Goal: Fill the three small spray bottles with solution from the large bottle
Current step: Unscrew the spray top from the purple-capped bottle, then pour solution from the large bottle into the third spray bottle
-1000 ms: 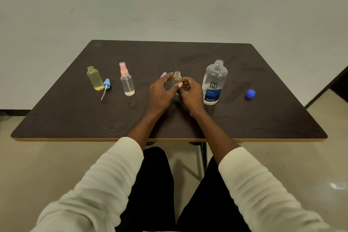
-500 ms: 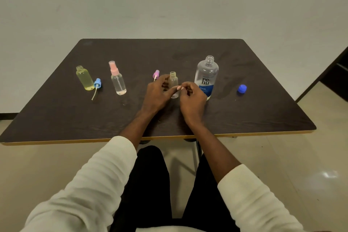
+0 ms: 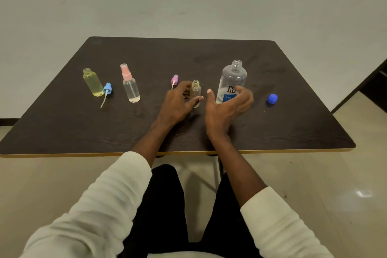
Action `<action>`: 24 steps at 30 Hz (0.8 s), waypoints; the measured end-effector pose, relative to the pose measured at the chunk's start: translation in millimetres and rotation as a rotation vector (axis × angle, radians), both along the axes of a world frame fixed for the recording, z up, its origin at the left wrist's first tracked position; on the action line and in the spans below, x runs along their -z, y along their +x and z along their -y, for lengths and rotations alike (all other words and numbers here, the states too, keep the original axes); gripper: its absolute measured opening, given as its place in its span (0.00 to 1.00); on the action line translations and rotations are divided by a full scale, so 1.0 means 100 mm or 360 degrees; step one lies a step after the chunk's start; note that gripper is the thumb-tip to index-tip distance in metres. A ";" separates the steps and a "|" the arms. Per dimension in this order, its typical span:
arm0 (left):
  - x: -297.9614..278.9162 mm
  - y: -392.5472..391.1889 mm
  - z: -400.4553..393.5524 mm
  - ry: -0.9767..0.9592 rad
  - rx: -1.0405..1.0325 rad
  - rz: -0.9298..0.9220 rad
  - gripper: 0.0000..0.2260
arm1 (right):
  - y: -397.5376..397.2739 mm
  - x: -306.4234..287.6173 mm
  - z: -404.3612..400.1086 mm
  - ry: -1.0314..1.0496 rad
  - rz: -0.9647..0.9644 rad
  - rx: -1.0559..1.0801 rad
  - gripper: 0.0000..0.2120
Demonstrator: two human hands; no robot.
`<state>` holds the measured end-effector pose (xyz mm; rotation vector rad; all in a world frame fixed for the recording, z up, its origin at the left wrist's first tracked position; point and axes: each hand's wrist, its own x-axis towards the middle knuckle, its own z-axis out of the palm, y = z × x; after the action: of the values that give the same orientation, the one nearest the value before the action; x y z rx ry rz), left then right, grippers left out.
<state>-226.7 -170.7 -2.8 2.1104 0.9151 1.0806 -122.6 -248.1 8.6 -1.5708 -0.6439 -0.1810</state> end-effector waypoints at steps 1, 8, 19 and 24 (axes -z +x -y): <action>0.01 0.00 -0.01 0.0007 -0.0003 -0.0002 0.21 | 0.03 0.01 -0.02 -0.0012 -0.0064 -0.0011 0.36; 0.05 0.02 -0.05 0.0021 -0.0021 0.0001 0.21 | 0.43 -0.12 -0.10 0.0007 -0.0237 -0.0255 0.38; 0.03 0.01 -0.03 0.0019 -0.0066 0.0074 0.23 | 0.74 -0.48 -0.09 -0.0436 0.0262 -0.0732 0.30; 0.02 -0.01 -0.02 0.0119 -0.0063 0.0126 0.20 | 0.75 -0.54 -0.07 -0.0726 0.0670 -0.0898 0.32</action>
<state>-227.3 -168.9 -4.7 2.1016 0.8952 1.2272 -47.7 -241.1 62.9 -1.7236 -1.5144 0.0709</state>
